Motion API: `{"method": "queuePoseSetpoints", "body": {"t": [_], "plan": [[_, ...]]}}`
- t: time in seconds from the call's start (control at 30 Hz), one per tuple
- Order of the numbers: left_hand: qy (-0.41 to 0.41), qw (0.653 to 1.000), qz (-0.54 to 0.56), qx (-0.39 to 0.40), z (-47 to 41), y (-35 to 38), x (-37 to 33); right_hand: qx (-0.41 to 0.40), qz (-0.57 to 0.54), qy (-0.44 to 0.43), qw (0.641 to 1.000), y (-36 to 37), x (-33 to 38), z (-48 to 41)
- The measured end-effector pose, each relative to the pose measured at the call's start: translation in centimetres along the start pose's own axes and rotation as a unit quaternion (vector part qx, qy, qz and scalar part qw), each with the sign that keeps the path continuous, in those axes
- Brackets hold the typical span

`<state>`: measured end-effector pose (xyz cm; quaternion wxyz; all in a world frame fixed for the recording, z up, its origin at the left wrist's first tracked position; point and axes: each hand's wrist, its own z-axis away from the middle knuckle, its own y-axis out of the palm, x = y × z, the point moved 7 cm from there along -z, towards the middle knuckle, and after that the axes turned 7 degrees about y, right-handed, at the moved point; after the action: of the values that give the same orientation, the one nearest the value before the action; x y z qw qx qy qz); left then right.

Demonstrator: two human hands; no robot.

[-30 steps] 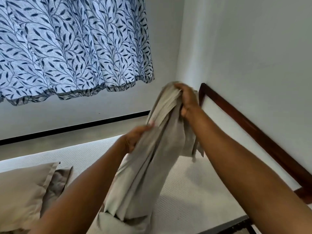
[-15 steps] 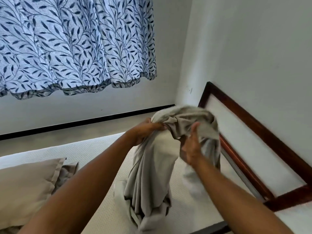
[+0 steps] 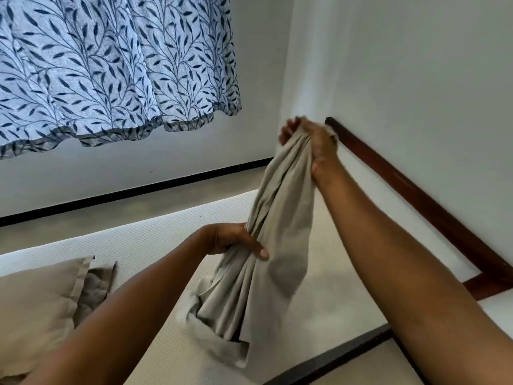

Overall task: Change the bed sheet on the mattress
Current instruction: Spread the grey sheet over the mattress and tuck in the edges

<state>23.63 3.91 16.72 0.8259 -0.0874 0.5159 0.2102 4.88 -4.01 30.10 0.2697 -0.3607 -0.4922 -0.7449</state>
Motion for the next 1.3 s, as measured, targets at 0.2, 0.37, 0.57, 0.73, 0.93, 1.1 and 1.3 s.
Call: {"method": "queuePoseSetpoints", "body": {"t": [0.2,0.37,0.57,0.73,0.93,1.1,1.3], "plan": [[0.153,0.949,0.054,-0.269,1.8,-6.2,-4.6,-0.043,-0.084,-0.105,0.990,-4.5,5.3,2.1],[0.198,0.921,0.003,-0.336,2.8,-6.9,-9.2,0.113,0.075,0.149,0.979,-3.5,-12.7,4.9],[0.074,0.972,0.027,-0.220,3.4,-4.6,-1.9,0.168,0.184,0.146,0.957,2.7,-13.3,2.3],[-0.014,0.990,0.012,-0.139,4.4,-3.4,2.6,0.153,0.079,0.002,0.985,5.7,-4.2,0.2],[0.149,0.917,0.053,-0.366,6.4,-8.8,-2.4,0.035,-0.012,0.037,0.999,-2.1,-7.6,2.7],[0.042,0.982,0.001,-0.184,5.8,-5.6,-1.2,0.144,0.138,0.133,0.971,2.2,-15.9,6.7],[-0.038,0.888,-0.304,-0.344,6.8,-8.5,6.2,0.129,0.106,0.060,0.984,5.6,-8.0,2.7]]}}
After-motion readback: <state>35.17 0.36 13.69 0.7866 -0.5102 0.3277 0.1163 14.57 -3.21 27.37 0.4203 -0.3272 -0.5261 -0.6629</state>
